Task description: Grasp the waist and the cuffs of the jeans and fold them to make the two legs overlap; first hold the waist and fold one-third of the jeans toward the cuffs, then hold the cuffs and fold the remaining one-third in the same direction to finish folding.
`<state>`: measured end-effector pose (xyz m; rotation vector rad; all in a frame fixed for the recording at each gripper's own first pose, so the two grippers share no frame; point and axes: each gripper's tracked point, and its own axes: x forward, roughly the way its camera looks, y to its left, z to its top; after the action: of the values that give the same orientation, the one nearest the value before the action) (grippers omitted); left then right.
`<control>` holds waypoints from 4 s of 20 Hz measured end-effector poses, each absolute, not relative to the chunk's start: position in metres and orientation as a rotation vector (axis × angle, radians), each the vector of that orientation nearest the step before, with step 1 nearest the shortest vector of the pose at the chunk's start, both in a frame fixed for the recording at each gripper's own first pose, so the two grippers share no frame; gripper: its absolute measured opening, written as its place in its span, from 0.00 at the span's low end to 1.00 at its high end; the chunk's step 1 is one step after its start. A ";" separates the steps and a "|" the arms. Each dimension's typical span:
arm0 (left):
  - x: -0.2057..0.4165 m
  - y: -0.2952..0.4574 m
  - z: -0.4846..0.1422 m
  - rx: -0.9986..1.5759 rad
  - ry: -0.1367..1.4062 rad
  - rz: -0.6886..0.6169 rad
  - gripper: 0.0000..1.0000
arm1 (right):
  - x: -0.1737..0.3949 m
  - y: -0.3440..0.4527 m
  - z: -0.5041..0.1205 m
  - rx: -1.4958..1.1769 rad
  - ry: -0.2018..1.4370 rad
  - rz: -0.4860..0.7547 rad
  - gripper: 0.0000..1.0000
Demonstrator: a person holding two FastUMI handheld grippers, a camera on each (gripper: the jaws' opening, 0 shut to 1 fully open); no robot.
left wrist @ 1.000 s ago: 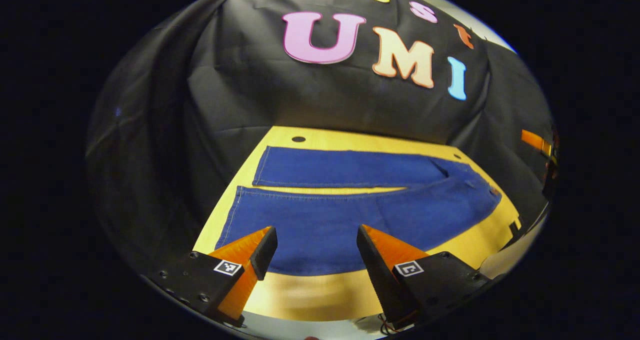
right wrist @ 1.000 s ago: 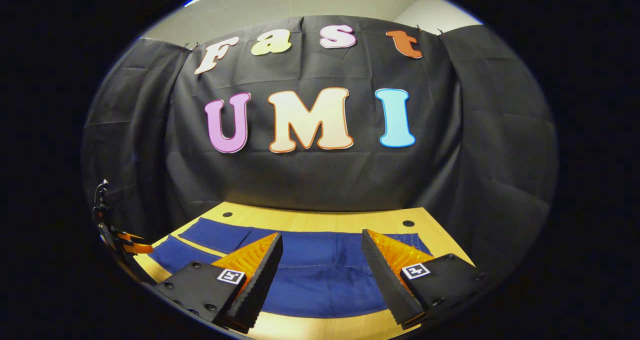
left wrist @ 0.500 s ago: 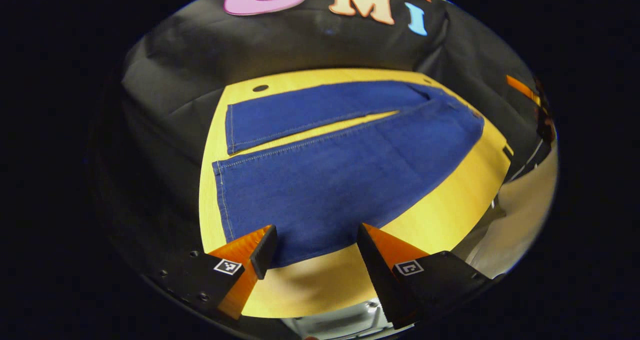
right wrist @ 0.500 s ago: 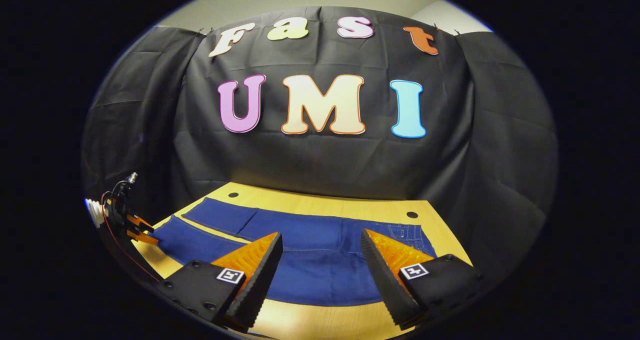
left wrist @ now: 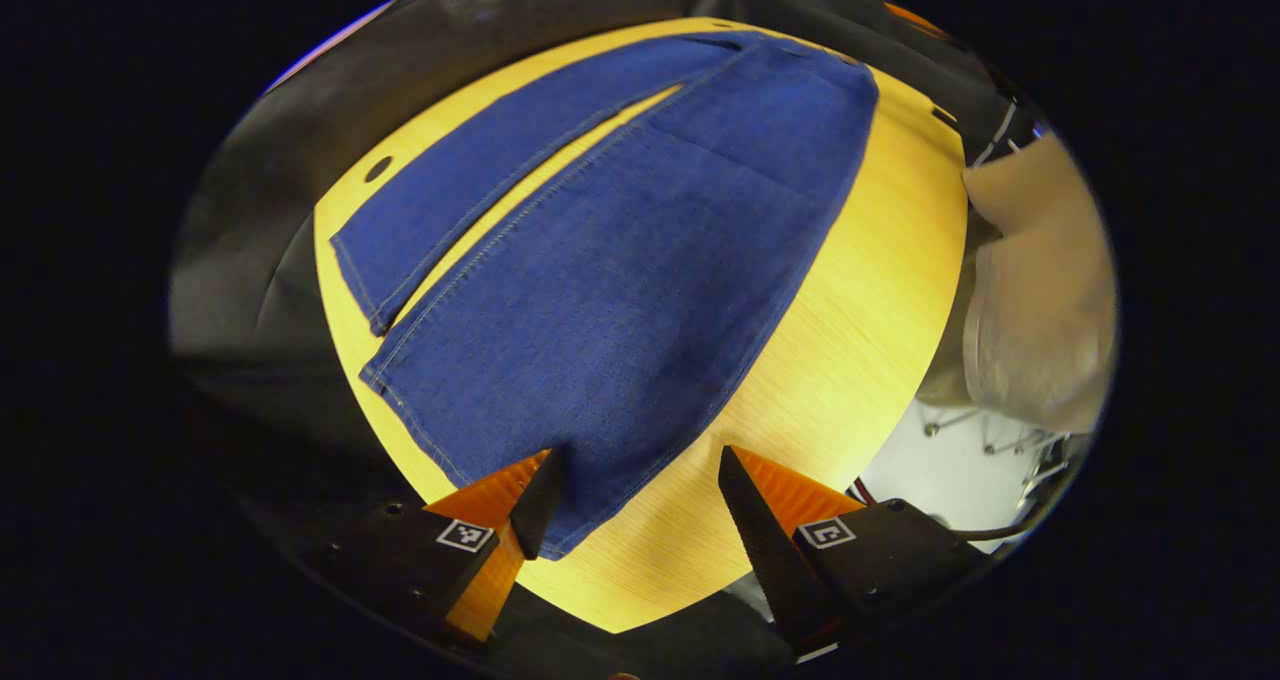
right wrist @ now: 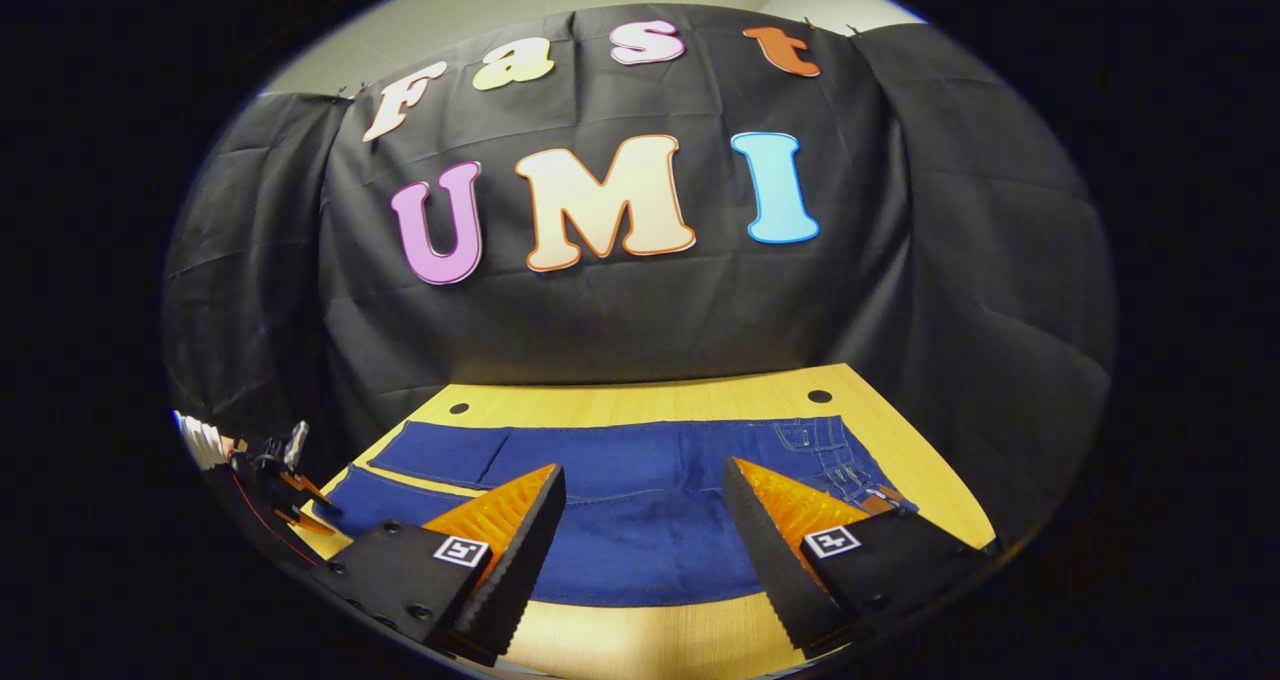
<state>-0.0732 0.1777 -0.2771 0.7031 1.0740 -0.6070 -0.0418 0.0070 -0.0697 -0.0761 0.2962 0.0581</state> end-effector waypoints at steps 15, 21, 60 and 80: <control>-0.076 0.182 -0.292 0.776 1.204 -0.681 0.84 | -0.038 0.018 -0.098 -0.065 0.377 0.088 0.98; -0.077 0.178 -0.289 0.797 1.243 -0.669 0.77 | -0.035 0.024 -0.113 -0.055 0.406 0.131 0.98; -0.072 0.178 -0.294 0.827 1.294 -0.442 0.00 | -0.029 -0.157 -0.315 -0.918 1.233 0.574 1.00; -0.071 0.177 -0.295 0.750 1.349 -0.384 0.00 | 0.003 -0.163 -0.320 -0.835 1.330 0.562 0.12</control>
<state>-0.0709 0.1766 -0.2950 0.7501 1.3489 -0.3842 0.0026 -0.1634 -0.3202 -0.8346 1.3299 0.5622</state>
